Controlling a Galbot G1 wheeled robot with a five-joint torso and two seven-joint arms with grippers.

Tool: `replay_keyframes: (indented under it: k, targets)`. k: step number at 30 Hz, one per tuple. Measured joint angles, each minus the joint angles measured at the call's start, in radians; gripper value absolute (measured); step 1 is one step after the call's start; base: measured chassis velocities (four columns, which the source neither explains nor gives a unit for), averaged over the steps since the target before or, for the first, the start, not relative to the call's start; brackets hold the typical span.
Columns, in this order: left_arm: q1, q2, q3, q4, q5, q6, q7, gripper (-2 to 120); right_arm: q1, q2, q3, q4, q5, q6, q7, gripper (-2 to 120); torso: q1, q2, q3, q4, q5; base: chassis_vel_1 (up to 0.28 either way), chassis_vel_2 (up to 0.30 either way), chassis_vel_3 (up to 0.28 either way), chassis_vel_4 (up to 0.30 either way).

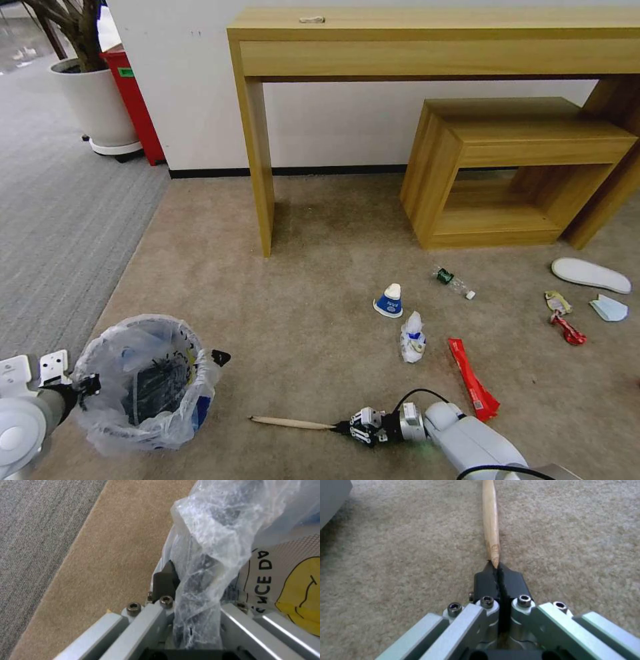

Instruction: Pick up the trash bin and place the garbage on the floor into it.

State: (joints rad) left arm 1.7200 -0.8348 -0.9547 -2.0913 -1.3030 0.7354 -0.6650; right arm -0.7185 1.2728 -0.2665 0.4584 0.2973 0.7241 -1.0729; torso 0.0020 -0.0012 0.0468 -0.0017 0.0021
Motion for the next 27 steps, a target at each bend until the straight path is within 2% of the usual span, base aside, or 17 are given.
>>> replay_keyframes:
  k: [10, 15, 18, 20, 22, 27]
  targets:
    - [0.007, 0.001, 0.009, 0.001, 0.012, 0.000, 0.003, 0, -0.017, -0.022, 0.024, 0.035, 0.035, 0.004, -0.009, 0, 0.000, 0.000, 0.000, 0.0000, 0.0000, 0.000, 0.000, 0.000, 0.000]
    - [0.014, 0.011, 0.028, 0.000, 0.027, 0.000, 0.007, 0, -0.047, -0.074, 0.062, 0.103, 0.088, 0.005, -0.012, 0, 0.000, 0.000, 0.000, 0.0001, 0.0002, 0.000, 0.000, 0.000, 0.000]
    - [0.014, 0.040, 0.034, -0.008, 0.011, 0.000, 0.003, 0, -0.067, -0.145, 0.092, 0.177, 0.128, 0.004, -0.015, 0, 0.000, 0.000, 0.000, -0.0001, 0.0002, 0.000, 0.000, 0.000, 0.000]
    - [0.013, 0.046, 0.034, -0.009, 0.005, 0.000, 0.001, 0, -0.070, -0.158, 0.094, 0.191, 0.135, 0.003, -0.015, 0, 0.000, 0.000, 0.000, -0.0001, 0.0001, 0.000, 0.000, 0.000, 0.000]
    - [0.005, 0.080, 0.032, -0.017, -0.036, 0.000, -0.020, 0, -0.088, -0.207, 0.100, 0.248, 0.167, -0.009, -0.011, 0, 0.000, 0.000, 0.000, -0.0001, 0.0000, 0.000, 0.000, 0.000, 0.000]
    - [0.003, 0.125, 0.027, -0.030, -0.071, 0.000, -0.027, 0, -0.106, -0.247, 0.118, 0.316, 0.188, -0.018, -0.002, 0, 0.000, 0.000, 0.000, -0.0002, 0.0003, 0.000, 0.000, 0.000, 0.000]
